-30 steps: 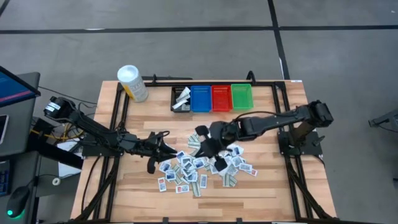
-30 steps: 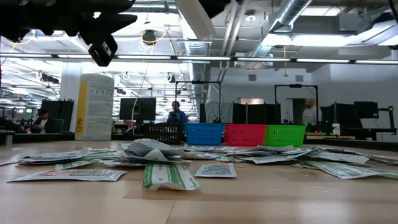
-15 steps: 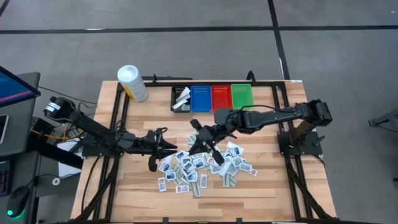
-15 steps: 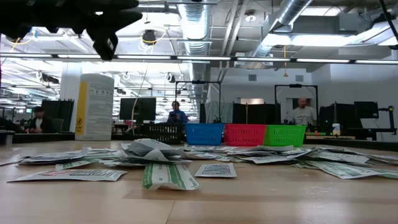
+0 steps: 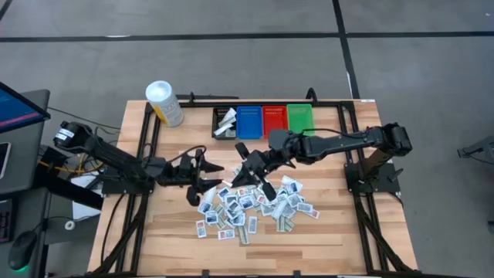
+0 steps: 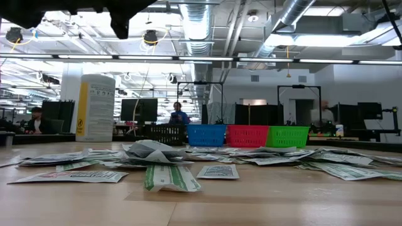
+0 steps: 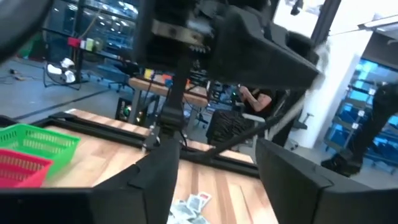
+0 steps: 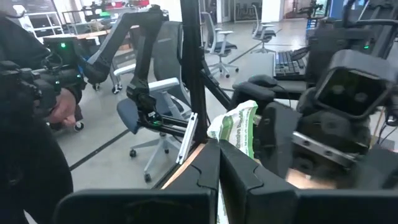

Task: Pick & Place First Aid Supplies
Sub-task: Put the green bandage pack in the black bin

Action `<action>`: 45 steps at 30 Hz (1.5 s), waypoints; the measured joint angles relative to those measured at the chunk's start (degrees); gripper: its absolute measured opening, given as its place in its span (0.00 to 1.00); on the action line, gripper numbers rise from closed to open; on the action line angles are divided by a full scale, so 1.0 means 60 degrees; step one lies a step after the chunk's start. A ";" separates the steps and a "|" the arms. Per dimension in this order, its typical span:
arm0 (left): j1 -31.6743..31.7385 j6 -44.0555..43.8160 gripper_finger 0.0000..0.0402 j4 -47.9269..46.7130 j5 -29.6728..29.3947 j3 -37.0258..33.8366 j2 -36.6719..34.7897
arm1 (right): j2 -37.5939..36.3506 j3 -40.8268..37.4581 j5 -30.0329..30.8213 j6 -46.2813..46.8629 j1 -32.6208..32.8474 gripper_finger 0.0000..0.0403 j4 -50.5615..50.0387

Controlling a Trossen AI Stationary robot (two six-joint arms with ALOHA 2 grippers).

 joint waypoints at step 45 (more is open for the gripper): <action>0.0166 0.0027 0.39 -0.0078 0.1545 0.1283 0.1188 | 0.0000 -0.0011 0.0009 -0.0023 -0.0147 0.00 0.0588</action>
